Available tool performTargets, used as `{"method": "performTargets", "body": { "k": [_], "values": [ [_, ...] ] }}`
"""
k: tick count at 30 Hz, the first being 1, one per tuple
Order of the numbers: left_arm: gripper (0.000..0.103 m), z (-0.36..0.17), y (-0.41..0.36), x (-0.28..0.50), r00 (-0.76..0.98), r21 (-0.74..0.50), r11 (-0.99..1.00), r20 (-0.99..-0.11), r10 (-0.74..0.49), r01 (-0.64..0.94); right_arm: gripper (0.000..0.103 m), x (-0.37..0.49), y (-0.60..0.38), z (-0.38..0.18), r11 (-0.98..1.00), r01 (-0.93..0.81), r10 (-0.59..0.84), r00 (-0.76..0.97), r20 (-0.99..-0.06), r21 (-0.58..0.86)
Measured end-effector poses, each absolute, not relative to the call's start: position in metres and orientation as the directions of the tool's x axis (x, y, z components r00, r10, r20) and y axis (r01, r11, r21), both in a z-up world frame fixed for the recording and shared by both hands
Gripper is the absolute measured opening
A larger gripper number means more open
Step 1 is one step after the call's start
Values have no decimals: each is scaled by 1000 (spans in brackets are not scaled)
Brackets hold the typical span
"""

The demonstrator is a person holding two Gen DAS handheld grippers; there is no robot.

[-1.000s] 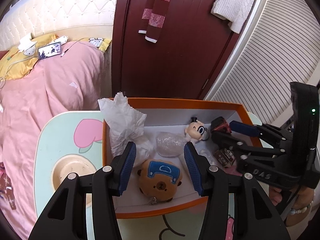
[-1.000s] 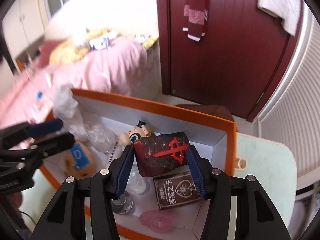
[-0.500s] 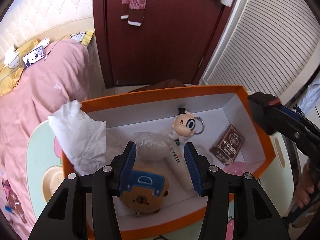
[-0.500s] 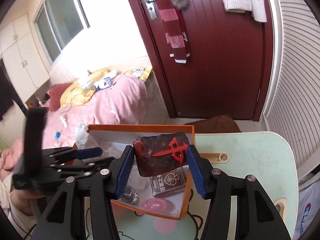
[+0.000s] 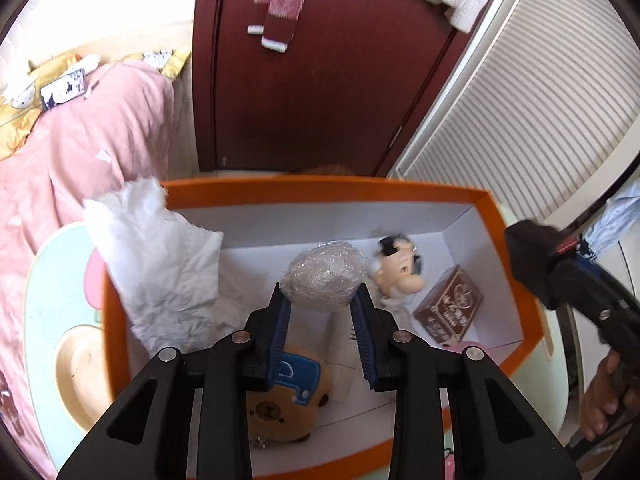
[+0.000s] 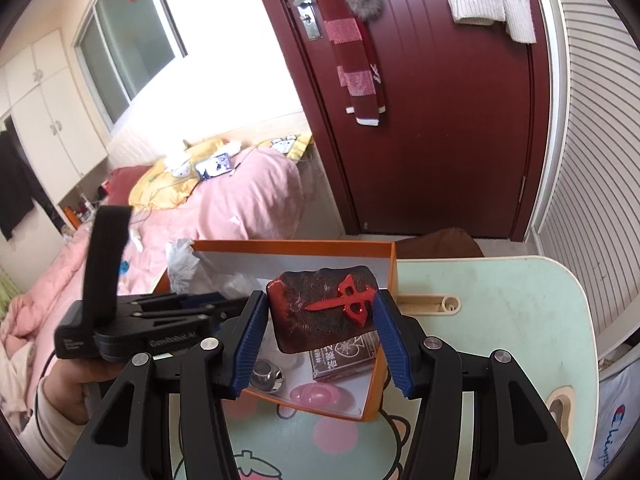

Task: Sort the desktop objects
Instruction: 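Set the red box on the table with the right tool while the left tool sets down the plastic ball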

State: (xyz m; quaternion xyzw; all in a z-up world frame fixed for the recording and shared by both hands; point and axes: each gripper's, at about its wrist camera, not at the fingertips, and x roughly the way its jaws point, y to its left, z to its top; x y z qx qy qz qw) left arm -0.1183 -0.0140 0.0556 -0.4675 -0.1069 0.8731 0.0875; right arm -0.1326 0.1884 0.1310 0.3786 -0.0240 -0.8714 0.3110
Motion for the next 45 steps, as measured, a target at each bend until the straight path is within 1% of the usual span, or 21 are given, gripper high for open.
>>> {"method": "performTargets", "body": {
  "k": [8, 11, 14, 16, 20, 26, 27, 29, 30, 34, 45],
  "values": [
    [33, 94, -25, -79, -630, -287, -955, -730, 265, -70, 54, -109, 191, 137, -800, 535, -564, -517, -643, 271],
    [33, 98, -25, -55, -621, -290, -952, -730, 286, -98, 54, -92, 190, 137, -793, 547, -569, -507, -648, 268],
    [33, 91, -21, -27, -597, -284, -952, -746, 294, -114, 54, -75, 187, 133, -788, 558, -566, -492, -661, 259],
    [33, 81, -20, -16, -577, -296, -949, -758, 304, -112, 43, -63, 184, 129, -788, 561, -559, -481, -675, 253],
    [33, 54, -16, -5, -535, -358, -929, -770, 347, -87, 42, -41, 178, 118, -783, 577, -548, -462, -697, 233],
    [33, 28, -10, -2, -505, -367, -929, -792, 343, -55, 42, -42, 170, 80, -796, 551, -516, -400, -758, 251],
    [33, 25, -8, -1, -501, -370, -928, -794, 345, -53, 39, -44, 168, 73, -800, 546, -505, -390, -770, 248],
    [33, 23, -5, 1, -500, -360, -931, -797, 339, -56, 30, -45, 166, 65, -805, 546, -491, -394, -777, 232],
    [33, 23, -4, 2, -499, -357, -932, -799, 336, -56, 27, -46, 165, 61, -807, 547, -485, -397, -779, 223],
    [33, 23, -5, 1, -503, -357, -933, -798, 333, -50, 27, -49, 160, 46, -815, 548, -458, -408, -790, 189],
    [33, 19, -2, 1, -505, -324, -945, -807, 305, -53, 27, -56, 156, 37, -813, 553, -460, -417, -784, 183]
  ]
}}
